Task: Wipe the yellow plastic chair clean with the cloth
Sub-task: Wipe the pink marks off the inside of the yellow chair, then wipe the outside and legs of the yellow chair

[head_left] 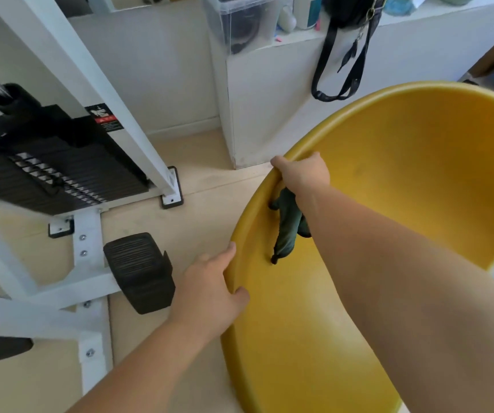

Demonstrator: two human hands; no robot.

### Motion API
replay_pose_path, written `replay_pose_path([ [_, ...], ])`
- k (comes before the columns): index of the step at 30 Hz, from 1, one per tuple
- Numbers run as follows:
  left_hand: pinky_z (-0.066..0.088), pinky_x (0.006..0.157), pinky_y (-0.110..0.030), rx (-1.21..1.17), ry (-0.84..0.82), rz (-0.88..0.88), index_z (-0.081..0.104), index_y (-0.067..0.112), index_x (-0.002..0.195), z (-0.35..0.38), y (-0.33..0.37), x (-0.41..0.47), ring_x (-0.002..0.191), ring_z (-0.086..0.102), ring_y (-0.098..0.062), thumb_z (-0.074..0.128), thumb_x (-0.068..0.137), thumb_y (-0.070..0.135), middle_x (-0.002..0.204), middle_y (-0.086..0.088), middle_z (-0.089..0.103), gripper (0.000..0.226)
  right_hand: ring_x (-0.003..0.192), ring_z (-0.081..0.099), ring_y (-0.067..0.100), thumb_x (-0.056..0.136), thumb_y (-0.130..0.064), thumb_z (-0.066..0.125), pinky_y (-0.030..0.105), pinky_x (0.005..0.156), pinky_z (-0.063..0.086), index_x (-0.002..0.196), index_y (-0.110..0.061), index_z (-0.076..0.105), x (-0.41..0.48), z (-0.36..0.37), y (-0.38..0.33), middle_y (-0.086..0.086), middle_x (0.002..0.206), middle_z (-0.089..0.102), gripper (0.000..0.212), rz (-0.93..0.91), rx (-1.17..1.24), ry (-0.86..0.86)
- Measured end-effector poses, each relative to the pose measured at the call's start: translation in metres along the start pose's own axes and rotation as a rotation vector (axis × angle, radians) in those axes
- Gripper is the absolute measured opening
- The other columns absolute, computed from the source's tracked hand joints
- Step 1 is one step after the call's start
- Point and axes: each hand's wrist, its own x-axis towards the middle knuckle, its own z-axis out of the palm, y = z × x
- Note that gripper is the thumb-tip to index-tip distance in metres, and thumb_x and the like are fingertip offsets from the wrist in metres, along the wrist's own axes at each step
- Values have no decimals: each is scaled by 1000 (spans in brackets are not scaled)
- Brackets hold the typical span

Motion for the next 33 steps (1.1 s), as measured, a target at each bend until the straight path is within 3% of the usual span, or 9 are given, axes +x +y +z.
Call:
replay_pose_path([
  [3, 47, 84, -21, -70, 2, -45, 27, 39, 154, 7, 1, -14, 98, 53, -6, 70, 86, 35, 115, 11, 52, 81, 60, 53, 20, 76, -45, 67, 26, 42, 34, 115, -26, 33, -1, 5, 1, -1, 69, 46, 55, 5, -51, -26],
  [8, 49, 84, -18, -157, -64, -69, 27, 40, 153, 26, -1, -50, 99, 55, -5, 71, 87, 32, 112, 17, 51, 80, 69, 54, 15, 87, -48, 66, 31, 51, 40, 124, -11, 47, -4, -9, 17, -2, 85, 54, 55, -12, 8, 24],
  [11, 55, 84, -20, -212, -163, -54, 38, 40, 148, 31, -13, -67, 91, 61, -5, 70, 89, 21, 104, 16, 58, 69, 59, 45, 18, 86, -35, 66, 28, 51, 34, 83, -13, 49, 1, -24, 17, -2, 68, 44, 27, -56, -36, 79],
  [14, 56, 82, -18, -249, -266, -14, 53, 39, 139, 18, -27, -67, 88, 64, 0, 67, 92, 17, 97, 20, 66, 54, 53, 35, 21, 86, -27, 67, 29, 50, 30, 67, -16, 33, -10, -21, 14, 1, 61, 32, 40, -48, -113, 48],
  [17, 54, 90, -21, -137, -209, 58, 56, 39, 136, -8, -34, -51, 97, 63, 4, 63, 94, 21, 109, 28, 62, 45, 51, 33, 21, 86, -28, 69, 28, 47, 29, 66, -17, 30, -34, -3, 16, 1, 60, 31, 45, -93, -217, -5],
  [21, 46, 103, -32, 25, 5, 197, 48, 31, 145, -42, -40, -16, 115, 58, -8, 63, 92, 17, 133, 5, 60, 56, 62, 52, 20, 86, -38, 74, 32, 52, 45, 86, -11, 51, -81, 26, 29, 2, 71, 50, 36, -204, -380, -138],
  [25, 24, 117, -35, 304, 22, 311, 27, 35, 155, -65, -27, 11, 145, 28, -20, 62, 93, 26, 160, 1, 28, 72, 64, 46, 13, 82, -41, 78, 29, 47, 32, 102, -14, 46, -132, 44, 58, -1, 80, 50, 47, -345, -534, -316],
  [29, 3, 123, -48, 639, -110, 497, 7, 46, 155, -67, -15, 30, 153, -2, -21, 59, 81, 66, 166, 7, -12, 94, 66, 53, 21, 78, -35, 76, 31, 49, 38, 111, -13, 43, -171, 37, 94, -1, 77, 49, 51, -492, -680, -506],
  [33, -19, 118, -53, 914, -300, 568, 22, 45, 153, -61, -17, 43, 152, -15, -15, 45, 62, 91, 167, 10, -2, 104, 68, 53, 25, 83, -32, 70, 32, 46, 35, 147, -6, 30, -191, 10, 125, 8, 90, 54, 80, -640, -867, -673],
])
